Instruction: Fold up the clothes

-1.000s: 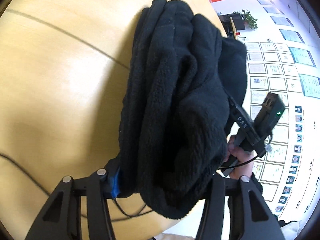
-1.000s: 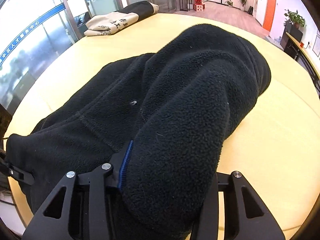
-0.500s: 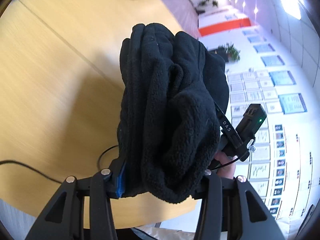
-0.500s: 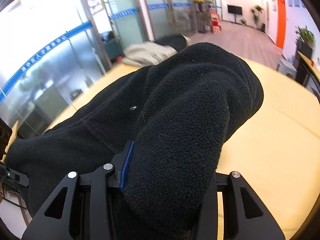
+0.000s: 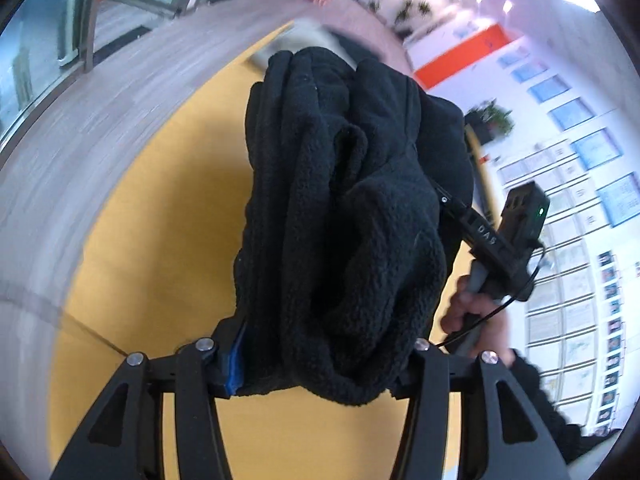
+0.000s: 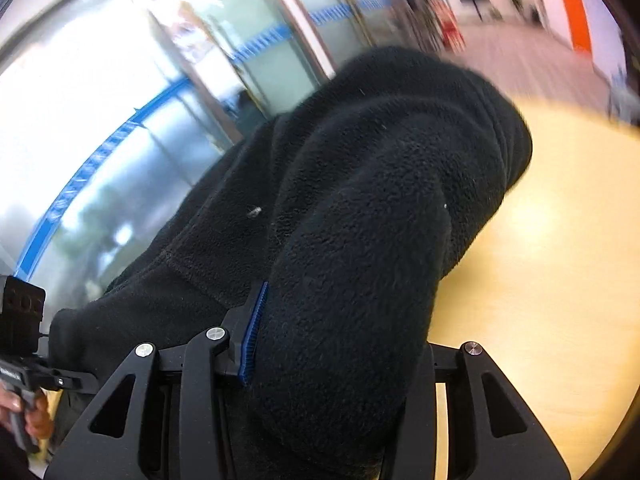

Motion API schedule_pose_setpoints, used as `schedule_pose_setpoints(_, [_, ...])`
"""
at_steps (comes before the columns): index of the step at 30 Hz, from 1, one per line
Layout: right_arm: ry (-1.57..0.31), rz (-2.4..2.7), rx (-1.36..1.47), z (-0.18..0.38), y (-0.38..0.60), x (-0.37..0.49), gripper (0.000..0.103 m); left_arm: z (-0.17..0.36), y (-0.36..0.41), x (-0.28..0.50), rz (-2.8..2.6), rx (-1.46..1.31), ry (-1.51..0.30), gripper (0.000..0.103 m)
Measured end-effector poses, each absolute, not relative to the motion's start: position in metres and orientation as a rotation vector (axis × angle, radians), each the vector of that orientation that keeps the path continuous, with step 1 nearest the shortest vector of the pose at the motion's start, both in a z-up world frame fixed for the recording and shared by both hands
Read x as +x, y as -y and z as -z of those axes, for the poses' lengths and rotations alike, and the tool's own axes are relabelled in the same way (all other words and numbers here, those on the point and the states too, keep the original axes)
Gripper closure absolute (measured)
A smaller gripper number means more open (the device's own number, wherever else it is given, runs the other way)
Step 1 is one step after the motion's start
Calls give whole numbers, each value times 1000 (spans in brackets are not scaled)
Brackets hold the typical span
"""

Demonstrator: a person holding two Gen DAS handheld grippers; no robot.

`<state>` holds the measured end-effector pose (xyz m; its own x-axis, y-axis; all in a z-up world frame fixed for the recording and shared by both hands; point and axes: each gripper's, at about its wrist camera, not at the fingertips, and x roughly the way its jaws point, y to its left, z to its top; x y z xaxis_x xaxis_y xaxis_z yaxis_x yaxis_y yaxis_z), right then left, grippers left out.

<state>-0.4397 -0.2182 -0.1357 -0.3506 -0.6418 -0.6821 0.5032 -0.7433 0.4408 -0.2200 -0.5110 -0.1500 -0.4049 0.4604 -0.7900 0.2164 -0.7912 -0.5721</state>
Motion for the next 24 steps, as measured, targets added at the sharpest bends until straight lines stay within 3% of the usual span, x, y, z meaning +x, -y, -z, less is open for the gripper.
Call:
schedule_pose_setpoints(3, [176,2127,1270,208,237,-462,59,208,542,-254,-2265,-1621,1019,40])
schedule_pose_setpoints(7, [165,2151,1240,203,225,-461,59,213,562,-254,-2269,-1545,980,38])
schedule_pose_setpoints(13, [161,2168,1251,200,221,-452,55,219,570,-263,-2274,-1565,948,26])
schedule_pose_setpoints(16, [116,2181,1269,197,215,-447,46,203,541,-267,-2313,-1575,911,18])
schedule_pose_setpoints(18, [76,2192,1283,194,211,-444,27,197,531,-261,-2348,-1570,904,17])
schedule_pose_setpoints(22, [-26,2213,1311,187,201,-433,20,168,533,-216,-2483,-1585,764,16])
schedule_pose_setpoints(24, [-178,2226,1317,174,194,-405,19,149,529,-200,-2555,-1580,725,16])
